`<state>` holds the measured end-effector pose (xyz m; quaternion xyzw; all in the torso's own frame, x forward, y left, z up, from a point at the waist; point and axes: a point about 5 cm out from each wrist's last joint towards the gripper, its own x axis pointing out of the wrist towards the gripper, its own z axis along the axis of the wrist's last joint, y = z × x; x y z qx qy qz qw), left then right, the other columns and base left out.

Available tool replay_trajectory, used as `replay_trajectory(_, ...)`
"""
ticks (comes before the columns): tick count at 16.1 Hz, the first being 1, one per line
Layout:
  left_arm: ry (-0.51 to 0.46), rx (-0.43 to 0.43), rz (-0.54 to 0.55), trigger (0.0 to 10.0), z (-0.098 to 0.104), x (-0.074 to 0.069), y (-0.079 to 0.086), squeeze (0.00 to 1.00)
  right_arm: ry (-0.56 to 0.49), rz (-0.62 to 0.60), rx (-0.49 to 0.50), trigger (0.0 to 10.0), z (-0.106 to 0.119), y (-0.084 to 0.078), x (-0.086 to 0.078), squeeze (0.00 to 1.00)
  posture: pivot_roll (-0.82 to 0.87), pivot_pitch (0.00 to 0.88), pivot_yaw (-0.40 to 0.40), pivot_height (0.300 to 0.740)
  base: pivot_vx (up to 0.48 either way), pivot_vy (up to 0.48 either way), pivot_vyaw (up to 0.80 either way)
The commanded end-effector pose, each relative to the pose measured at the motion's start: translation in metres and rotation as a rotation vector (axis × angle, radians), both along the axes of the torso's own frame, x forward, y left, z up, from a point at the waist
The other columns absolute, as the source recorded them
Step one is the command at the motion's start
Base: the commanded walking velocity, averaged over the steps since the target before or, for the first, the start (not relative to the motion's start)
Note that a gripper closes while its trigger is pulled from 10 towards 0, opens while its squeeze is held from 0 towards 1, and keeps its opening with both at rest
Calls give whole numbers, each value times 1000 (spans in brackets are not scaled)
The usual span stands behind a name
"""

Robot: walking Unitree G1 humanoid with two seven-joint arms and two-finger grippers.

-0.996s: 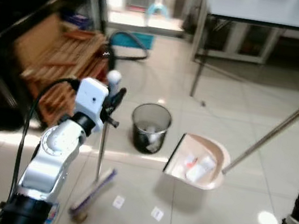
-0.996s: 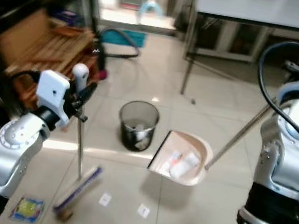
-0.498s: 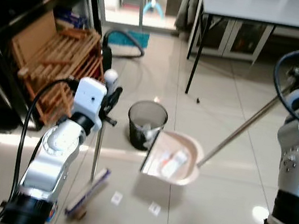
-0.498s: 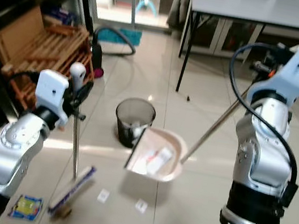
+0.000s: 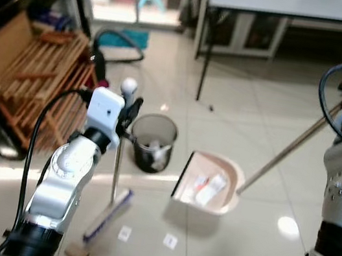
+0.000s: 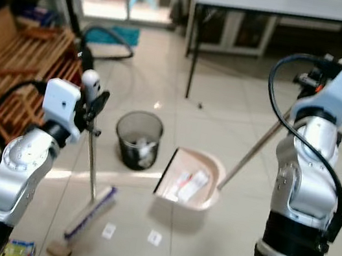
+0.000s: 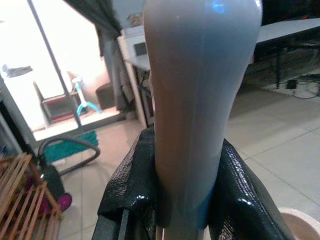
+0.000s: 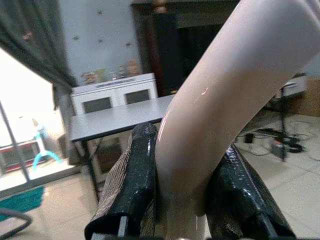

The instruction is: Sweep floor

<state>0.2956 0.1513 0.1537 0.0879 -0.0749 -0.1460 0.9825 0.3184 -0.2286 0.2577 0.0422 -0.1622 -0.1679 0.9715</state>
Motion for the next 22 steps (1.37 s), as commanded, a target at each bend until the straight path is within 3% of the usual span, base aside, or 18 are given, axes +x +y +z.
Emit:
replay_trajectory(1,-36,19,18,10000,6,-1,6,0,-74,32,12,10000,14,8,0,0,2,52,40,740,375,0,0)
replay_trajectory(5,-35,19,20,10000,4,-2,6,0,-68,4,16,10000,14,6,3,0,4,39,37,740,374,0,0)
replay_trajectory(9,-38,21,19,10000,4,-3,6,0,-69,-51,41,10000,15,-1,4,0,4,25,36,740,374,0,533)
replay_trajectory(12,-40,36,6,10000,3,-4,3,0,-87,-67,124,10000,13,-8,4,0,5,21,36,740,374,0,0)
replay_trajectory(22,-29,31,22,10000,-1,-6,8,0,-108,-24,147,10000,15,-4,9,0,12,19,29,740,374,0,0)
